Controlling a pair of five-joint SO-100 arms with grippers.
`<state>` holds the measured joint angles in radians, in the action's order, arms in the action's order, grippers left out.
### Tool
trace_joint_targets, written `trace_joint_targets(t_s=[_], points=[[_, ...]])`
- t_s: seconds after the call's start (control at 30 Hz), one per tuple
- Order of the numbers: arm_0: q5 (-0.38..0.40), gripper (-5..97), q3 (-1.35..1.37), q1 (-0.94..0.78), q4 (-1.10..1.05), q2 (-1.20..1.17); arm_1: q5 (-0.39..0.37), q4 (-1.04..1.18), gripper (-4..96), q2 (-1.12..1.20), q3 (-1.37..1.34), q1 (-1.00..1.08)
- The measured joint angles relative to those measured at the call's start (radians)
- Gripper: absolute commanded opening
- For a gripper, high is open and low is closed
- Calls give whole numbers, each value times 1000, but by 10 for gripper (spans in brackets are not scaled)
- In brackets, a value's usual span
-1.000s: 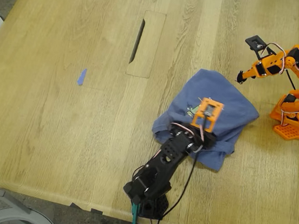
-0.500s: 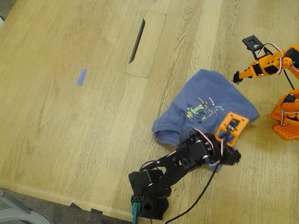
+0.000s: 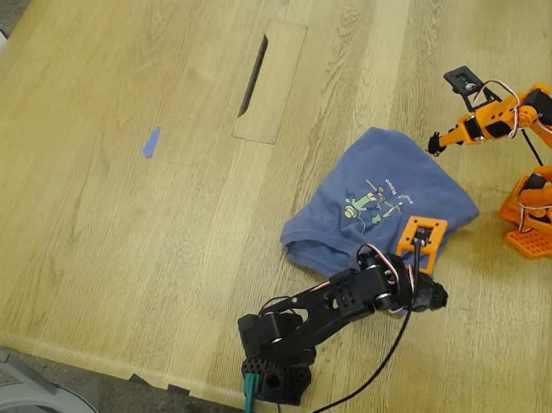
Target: Fold a T-shirt
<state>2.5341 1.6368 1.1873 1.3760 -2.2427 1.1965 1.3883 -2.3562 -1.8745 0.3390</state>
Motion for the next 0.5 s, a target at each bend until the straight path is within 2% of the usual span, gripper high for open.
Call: trace_joint_targets(t_s=[0.03, 0.1, 0.2, 0.3, 0.4, 0.5], points=[[23, 12, 6, 9, -2, 0, 0, 0, 289, 0, 0, 0], [48, 4, 15, 25, -3, 0, 0, 0, 288, 0, 0, 0], [49, 165, 38, 43, -3, 0, 0, 0, 287, 0, 0, 0], [25, 190, 48, 2, -3, 0, 0, 0, 280, 0, 0, 0], [-21, 187, 72, -92, -6, 0, 0, -35, 229, -6, -20, -18], [-97, 50, 104, -215, -71, 3, 0, -95, 78, -12, -61, -54]])
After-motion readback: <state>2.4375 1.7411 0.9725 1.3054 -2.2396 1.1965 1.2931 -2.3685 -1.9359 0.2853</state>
